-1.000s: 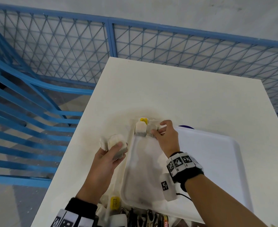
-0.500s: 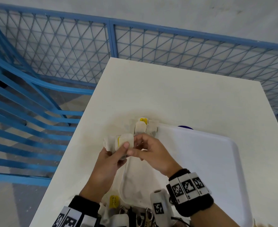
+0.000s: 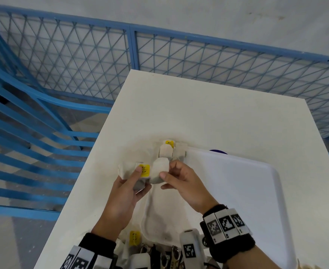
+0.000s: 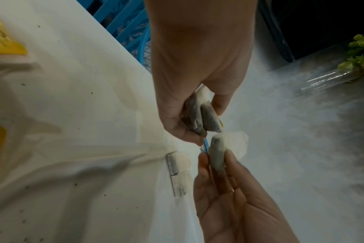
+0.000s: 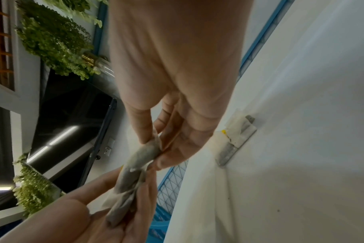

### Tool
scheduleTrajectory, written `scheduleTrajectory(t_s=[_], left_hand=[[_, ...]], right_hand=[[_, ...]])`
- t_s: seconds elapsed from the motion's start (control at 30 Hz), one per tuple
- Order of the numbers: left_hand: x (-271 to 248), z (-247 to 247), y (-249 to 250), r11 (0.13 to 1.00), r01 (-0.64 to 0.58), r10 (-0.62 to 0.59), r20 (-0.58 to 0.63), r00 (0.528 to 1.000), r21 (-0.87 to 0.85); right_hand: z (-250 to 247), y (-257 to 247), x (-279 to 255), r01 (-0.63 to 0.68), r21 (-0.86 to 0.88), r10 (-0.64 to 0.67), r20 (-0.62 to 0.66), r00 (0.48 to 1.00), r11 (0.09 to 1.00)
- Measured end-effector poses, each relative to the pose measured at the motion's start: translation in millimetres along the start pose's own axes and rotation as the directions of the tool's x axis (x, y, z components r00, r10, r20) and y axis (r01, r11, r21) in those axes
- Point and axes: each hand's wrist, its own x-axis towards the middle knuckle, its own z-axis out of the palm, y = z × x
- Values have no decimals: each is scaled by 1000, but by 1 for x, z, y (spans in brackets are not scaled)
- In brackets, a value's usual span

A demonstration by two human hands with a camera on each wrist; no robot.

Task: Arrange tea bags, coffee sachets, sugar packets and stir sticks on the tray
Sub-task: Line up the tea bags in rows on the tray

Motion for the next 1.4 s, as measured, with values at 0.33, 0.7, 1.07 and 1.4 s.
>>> scheduleTrajectory(t_s=[0.33, 0.7, 1.07, 1.4], left_hand=[[-3, -23, 1, 1000, -13, 10, -94, 996, -24], [-4, -26, 3, 999, -20, 16, -109, 994, -40], [-5, -20, -6, 1000, 2, -1, -70, 998, 12], [-5, -12, -11, 999, -12, 15, -64, 998, 52]], right_hand=[[-23, 19, 13, -129, -112, 109, -167, 980, 985], [-6, 30, 46, -133, -344, -23, -413, 911, 930], [-5, 34, 51, -72, -462, -140, -408, 902, 884], [9, 15, 27, 13, -440, -186, -353, 917, 898]])
